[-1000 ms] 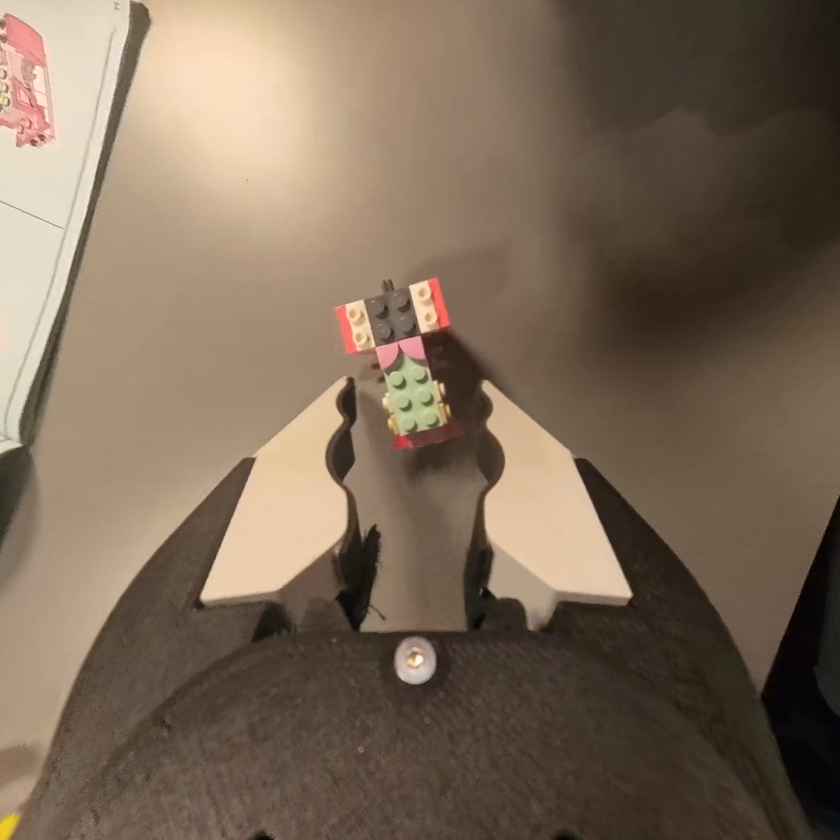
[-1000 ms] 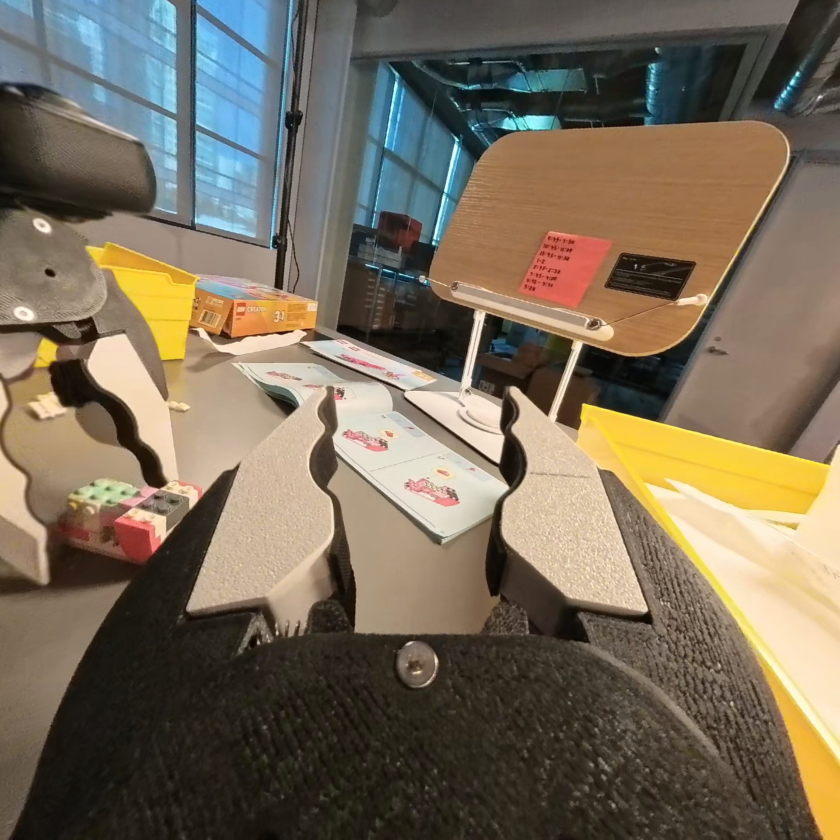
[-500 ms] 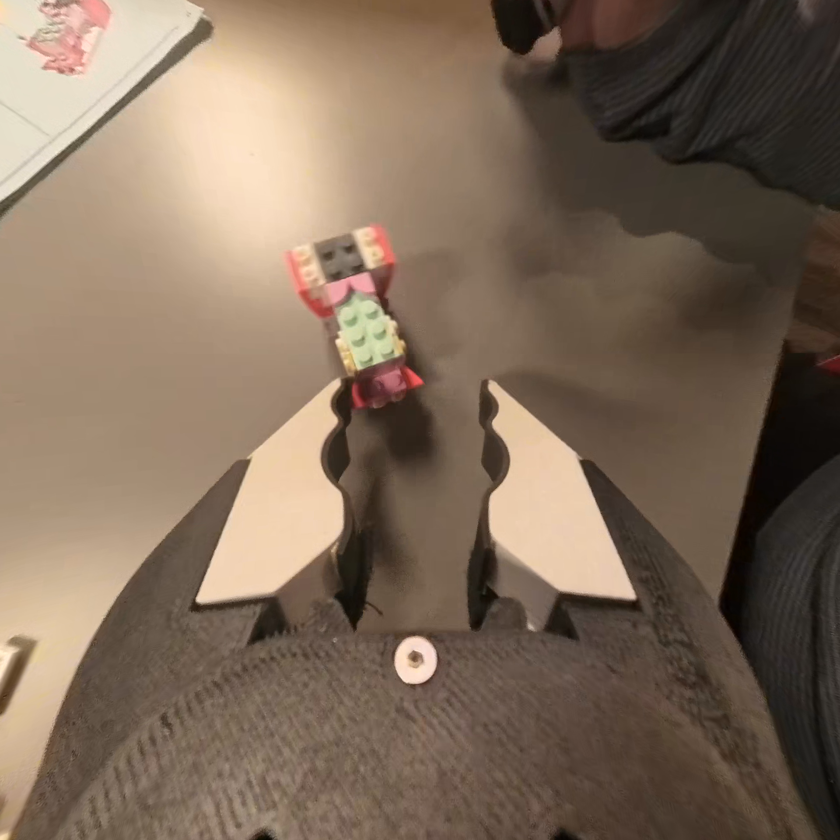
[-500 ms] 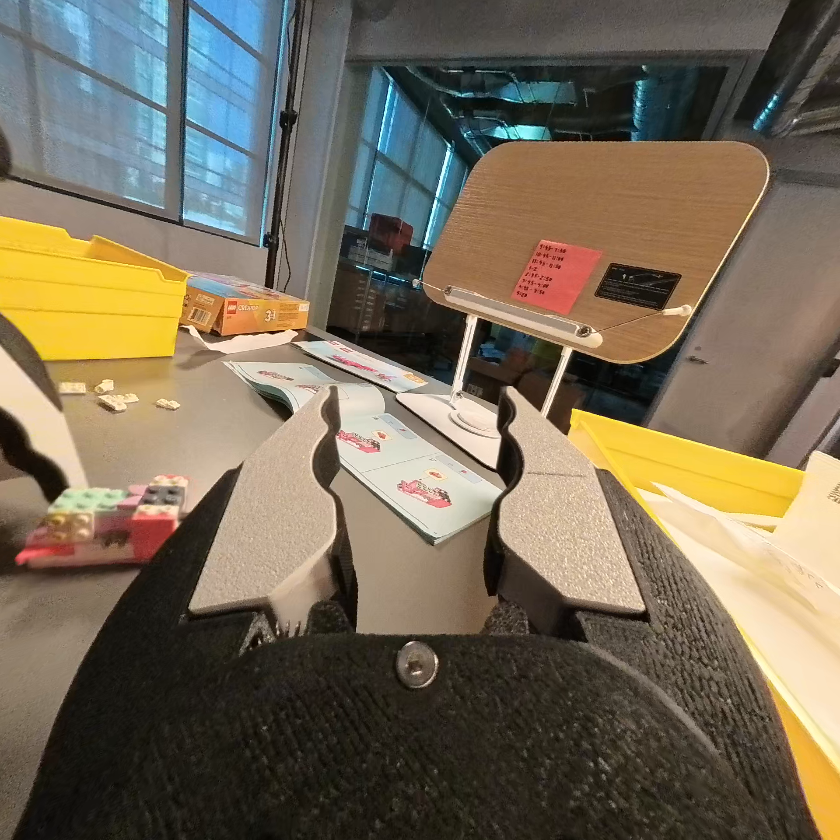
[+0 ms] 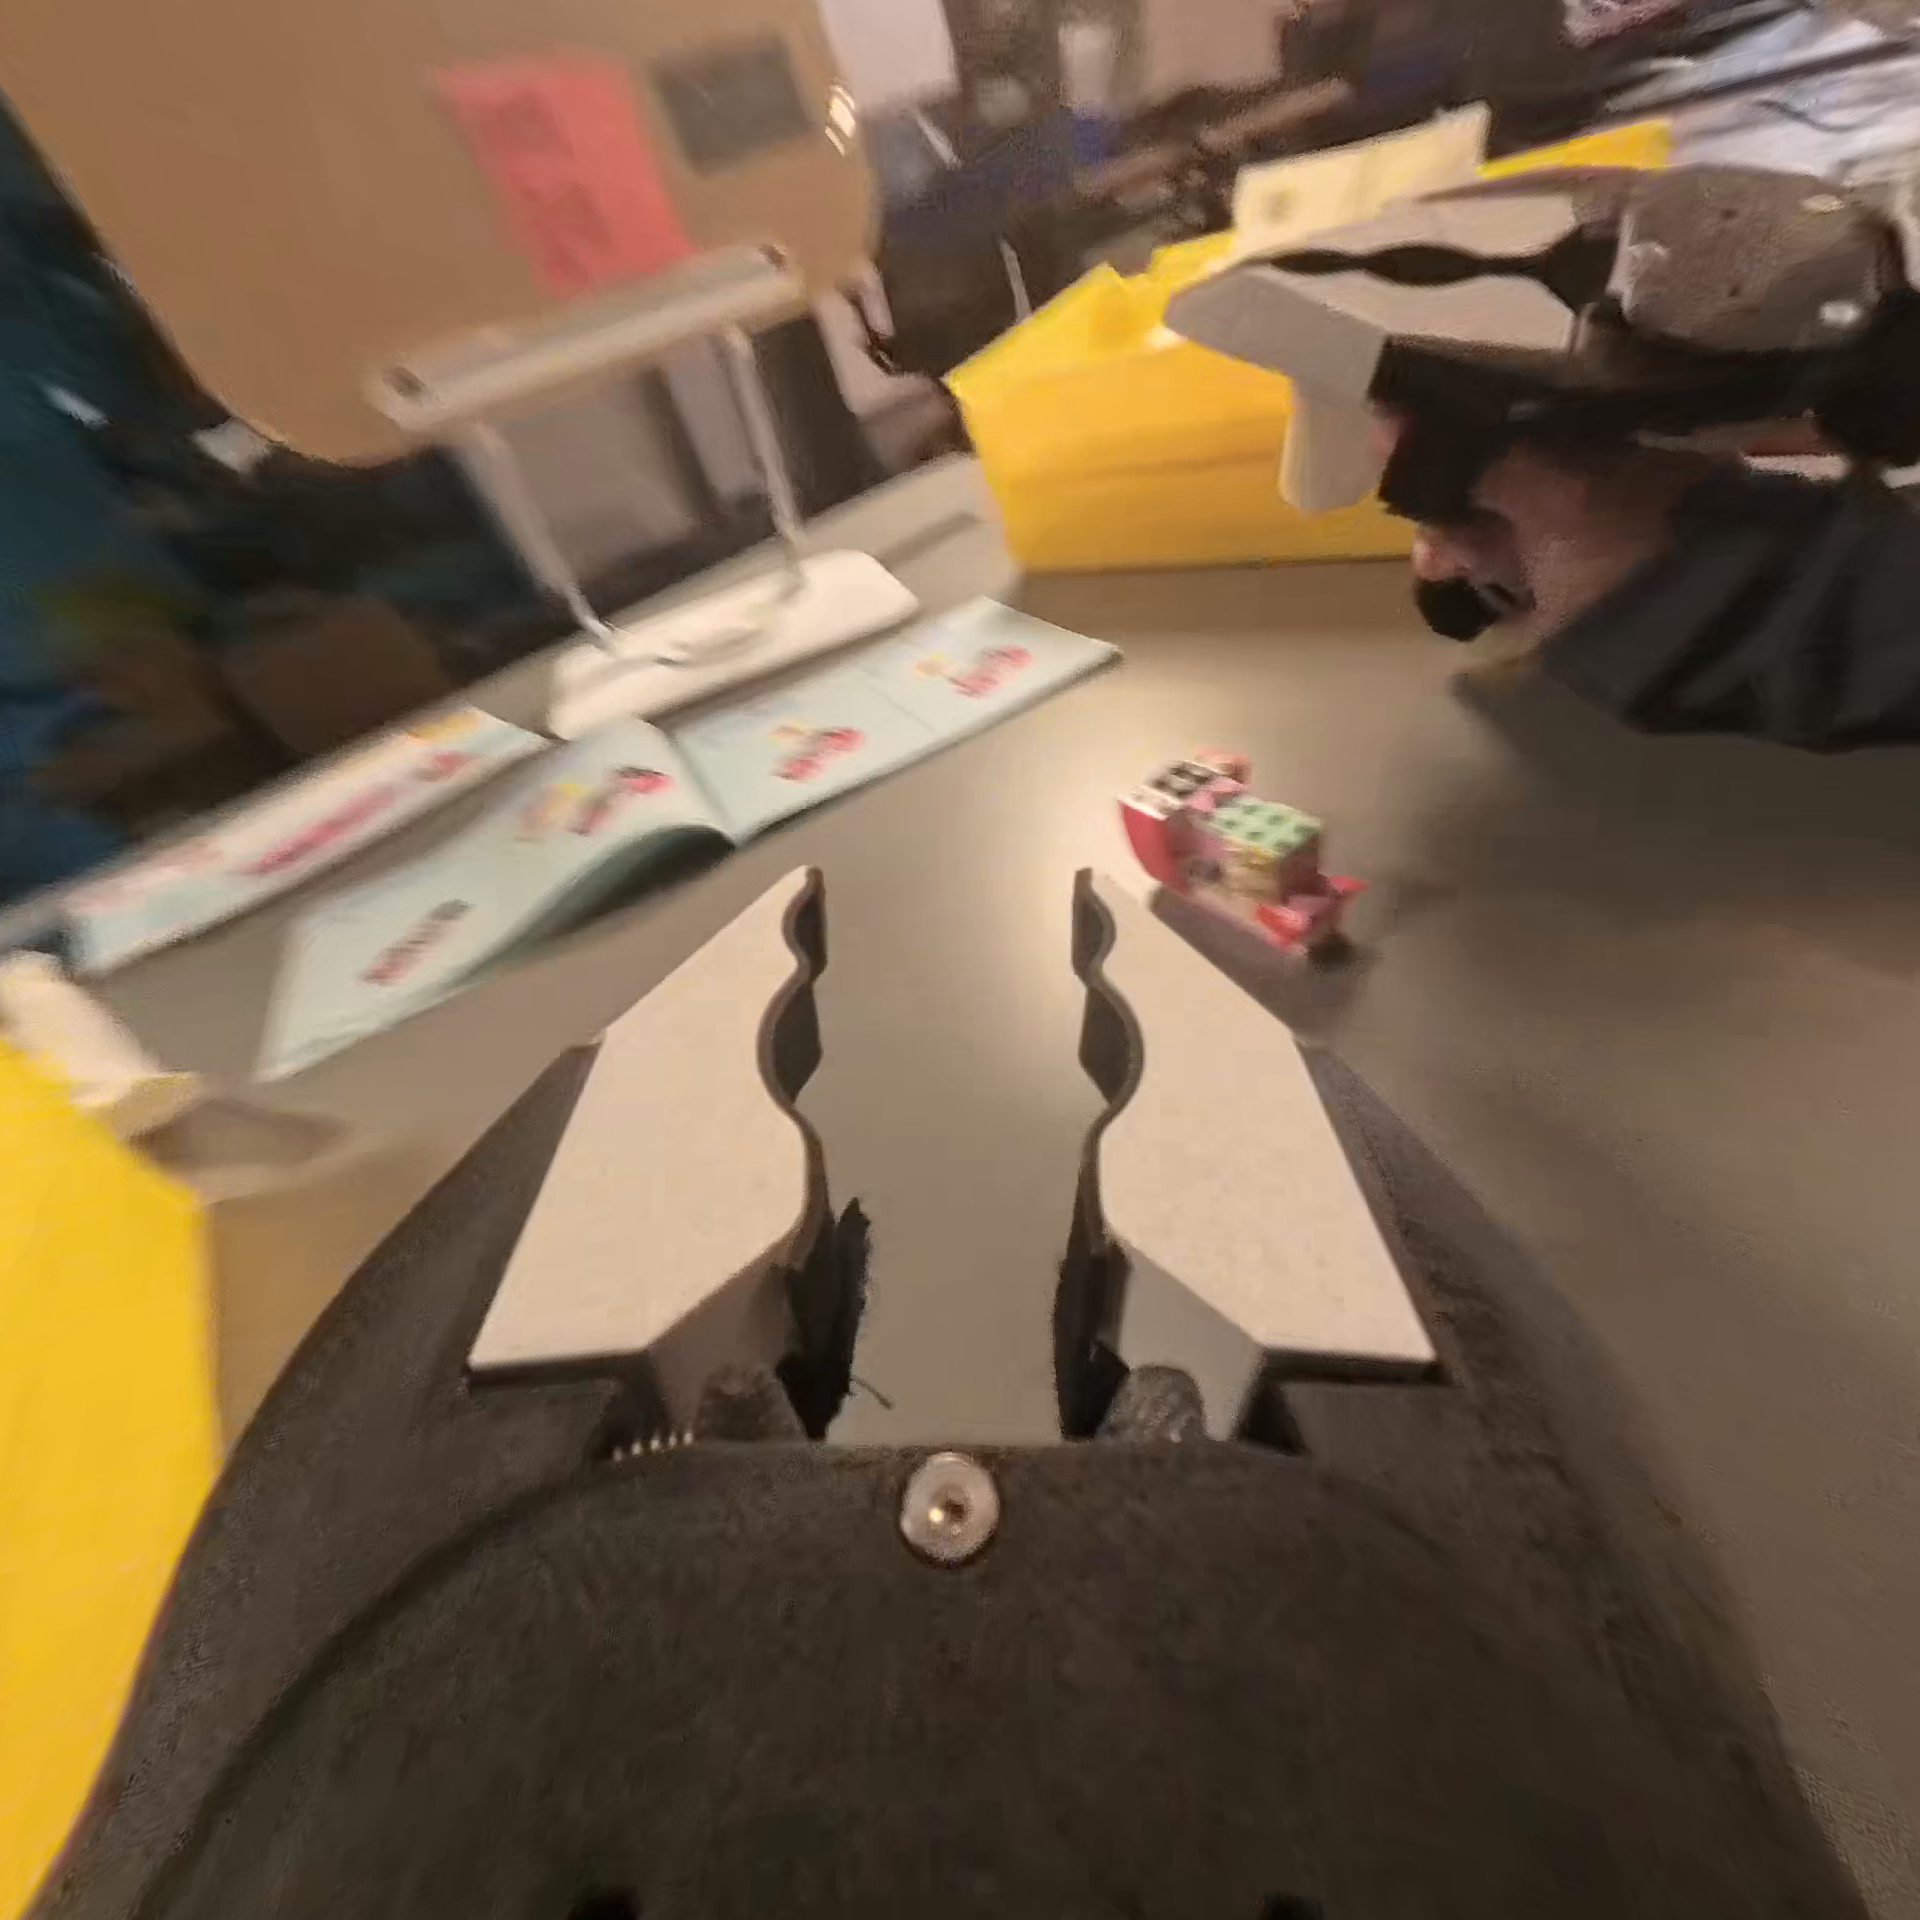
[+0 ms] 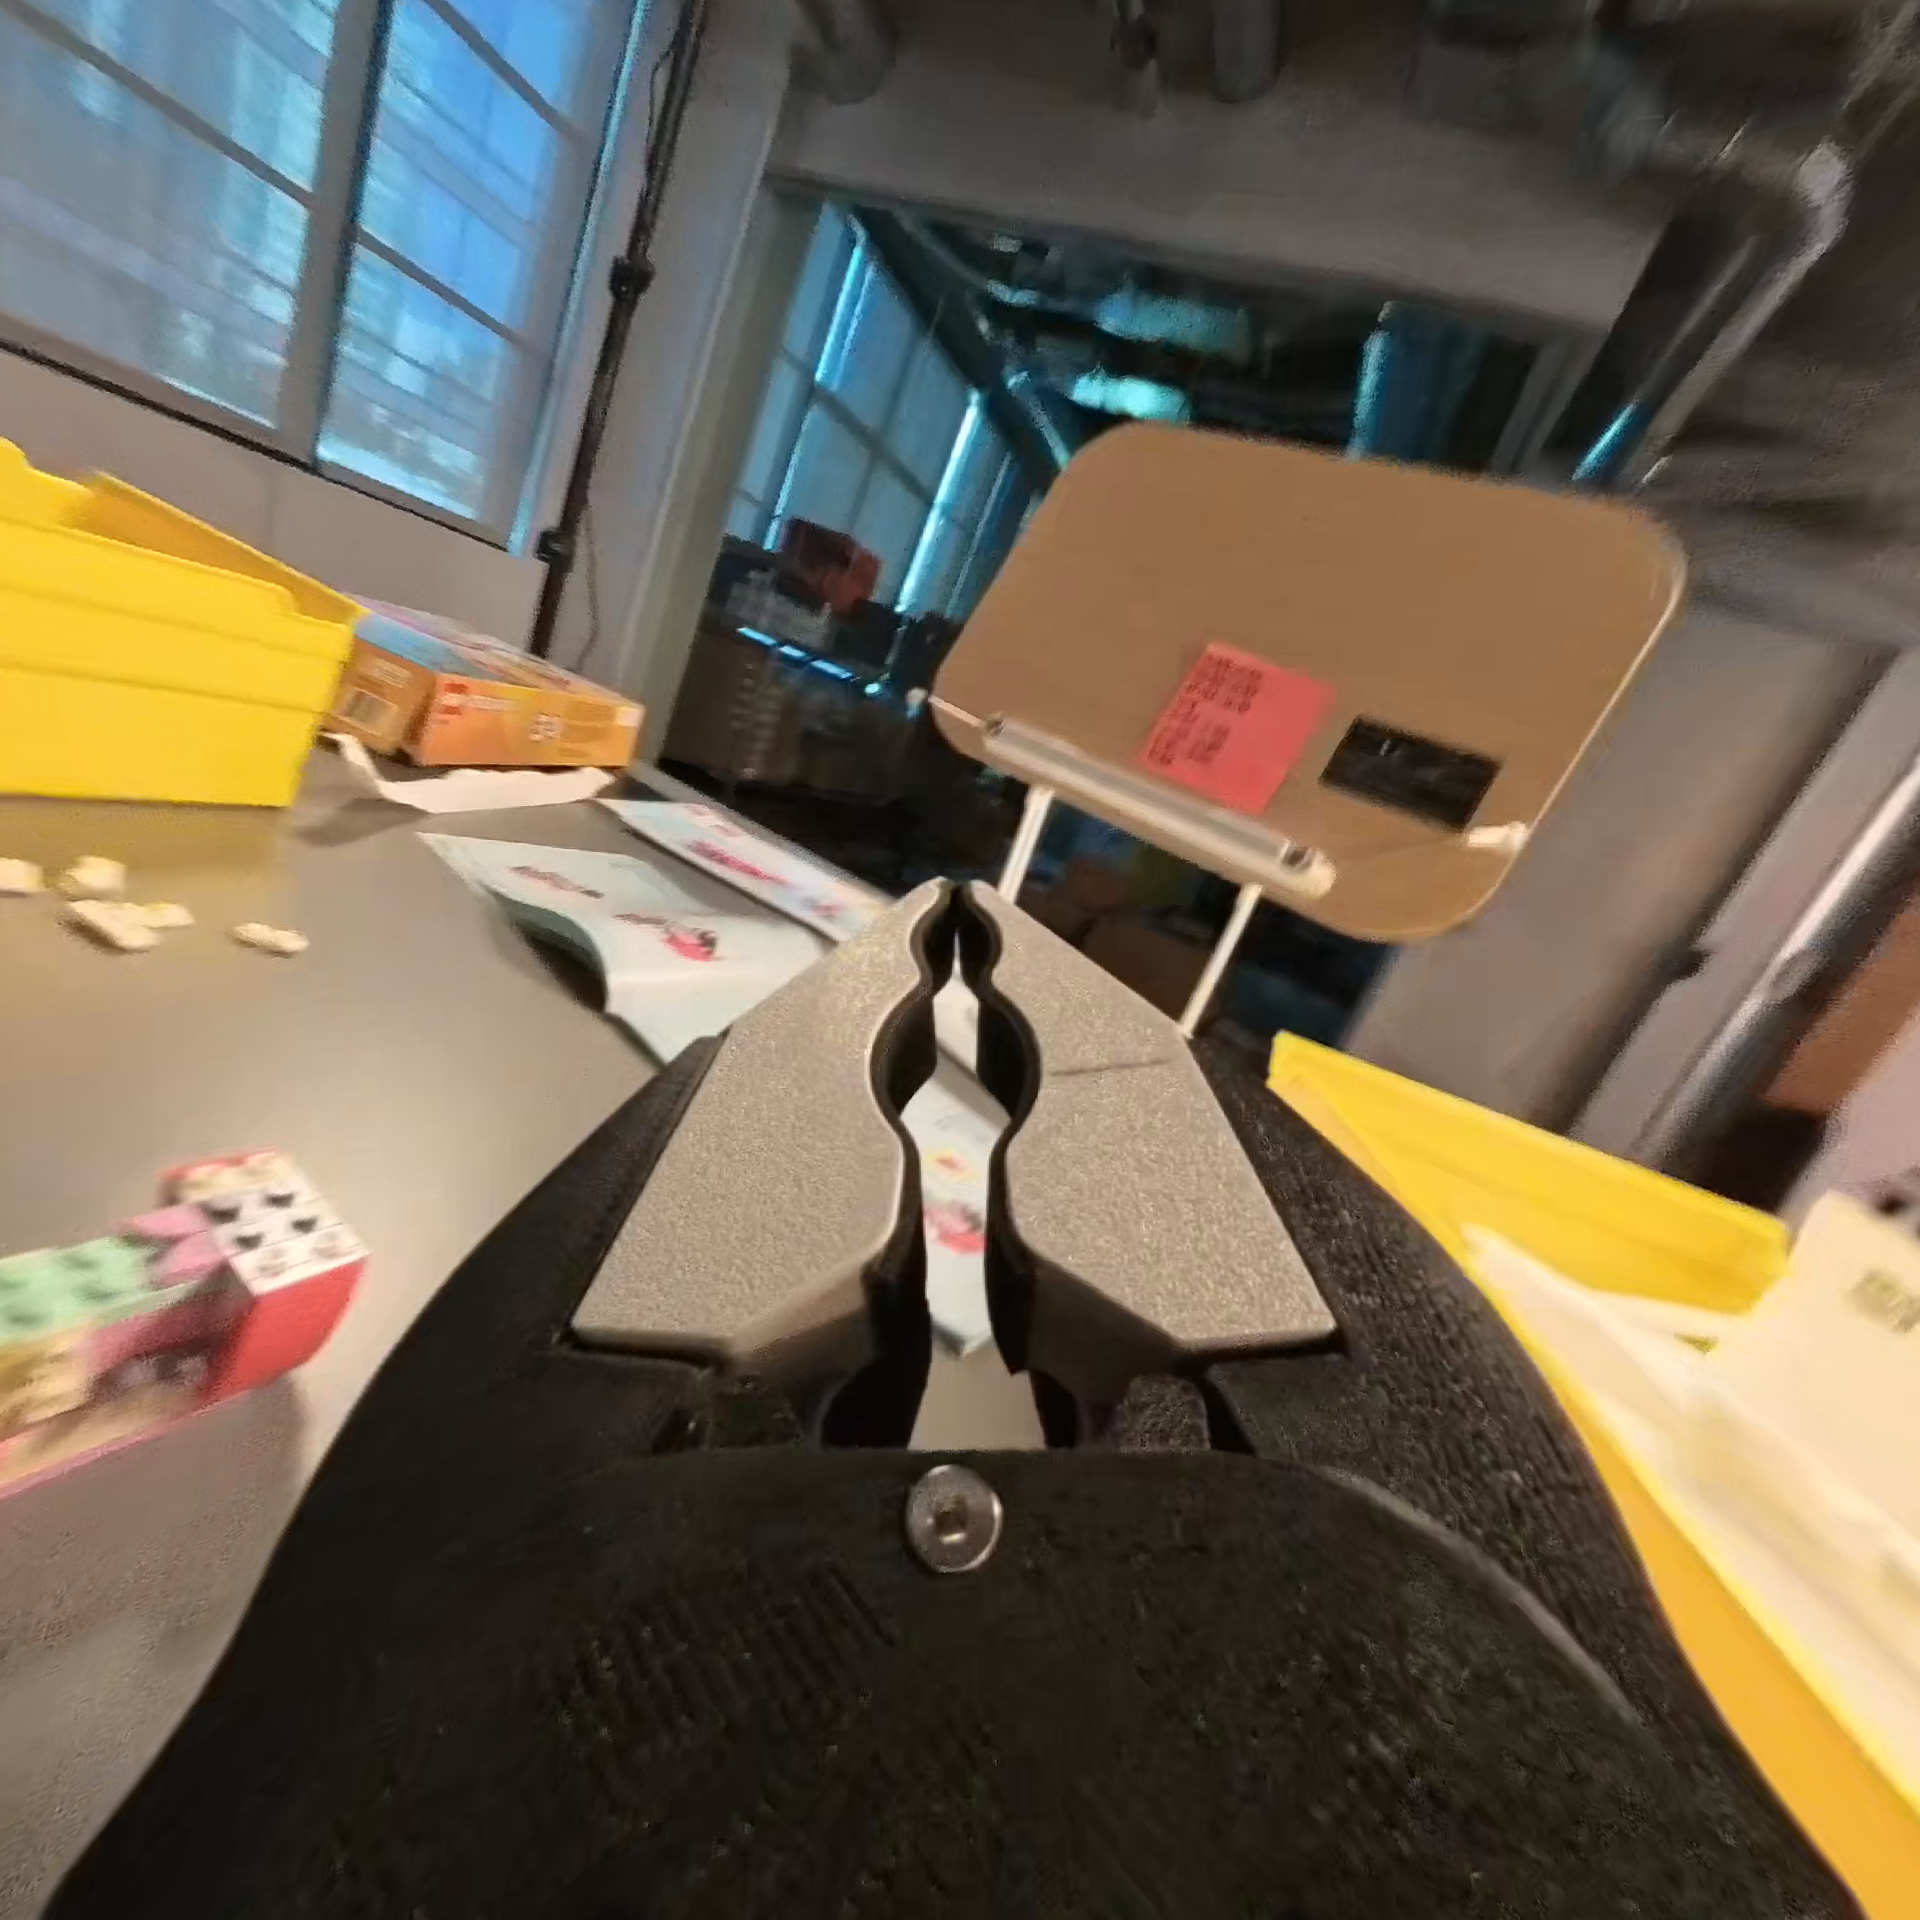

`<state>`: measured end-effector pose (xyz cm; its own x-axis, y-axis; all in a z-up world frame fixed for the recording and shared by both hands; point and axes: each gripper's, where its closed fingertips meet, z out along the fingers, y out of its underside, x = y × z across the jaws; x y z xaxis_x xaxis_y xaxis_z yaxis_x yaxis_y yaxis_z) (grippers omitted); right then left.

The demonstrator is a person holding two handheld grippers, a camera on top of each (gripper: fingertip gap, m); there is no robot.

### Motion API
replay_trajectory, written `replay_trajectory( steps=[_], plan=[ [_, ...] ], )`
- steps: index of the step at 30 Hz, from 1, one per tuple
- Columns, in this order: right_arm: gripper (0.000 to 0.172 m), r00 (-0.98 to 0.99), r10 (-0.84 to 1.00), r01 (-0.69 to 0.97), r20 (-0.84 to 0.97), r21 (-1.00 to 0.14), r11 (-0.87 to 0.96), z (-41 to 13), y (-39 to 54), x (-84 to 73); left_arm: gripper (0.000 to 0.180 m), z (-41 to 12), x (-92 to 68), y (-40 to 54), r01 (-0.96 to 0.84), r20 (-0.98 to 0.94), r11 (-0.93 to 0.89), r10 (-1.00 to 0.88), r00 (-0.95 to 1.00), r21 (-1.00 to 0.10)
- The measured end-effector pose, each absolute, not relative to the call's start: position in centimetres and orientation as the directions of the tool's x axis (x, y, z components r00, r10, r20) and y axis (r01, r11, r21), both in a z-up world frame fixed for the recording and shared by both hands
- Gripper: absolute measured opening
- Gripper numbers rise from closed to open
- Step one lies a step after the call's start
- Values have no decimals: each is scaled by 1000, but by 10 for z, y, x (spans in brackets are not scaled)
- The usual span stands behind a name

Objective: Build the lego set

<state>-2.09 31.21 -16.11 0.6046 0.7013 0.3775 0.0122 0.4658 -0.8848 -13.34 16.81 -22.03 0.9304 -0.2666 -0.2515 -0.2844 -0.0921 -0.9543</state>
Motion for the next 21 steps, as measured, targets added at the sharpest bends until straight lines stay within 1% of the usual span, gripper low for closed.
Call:
replay_trajectory(
  steps=[2,5,9,13,17,21],
  plan=[
    [0,604,639,78,476,-833,547,-161,314,-36,44,-209,-140,165,-330,-323,-5,-189,927,-944],
    [0,592,614,115,522,-809,577,-163,324,-57,43,-210,-141,166,-368,-362,-2,-169,916,-930],
    [0,631,633,88,449,-852,516,-163,353,-65,39,-211,-143,167,-347,-339,-14,-174,924,-938],
    [0,640,661,55,391,-881,469,-164,368,-65,37,-207,-149,166,-283,-280,1,-165,946,-959],
    [0,640,675,28,368,-889,458,-162,368,-63,37,-202,-155,164,-210,-210,17,-169,963,-978],
    [0,619,689,23,376,-886,463,-163,364,-66,37,-201,-156,163,-190,-192,27,-173,966,-981]
  ],
)
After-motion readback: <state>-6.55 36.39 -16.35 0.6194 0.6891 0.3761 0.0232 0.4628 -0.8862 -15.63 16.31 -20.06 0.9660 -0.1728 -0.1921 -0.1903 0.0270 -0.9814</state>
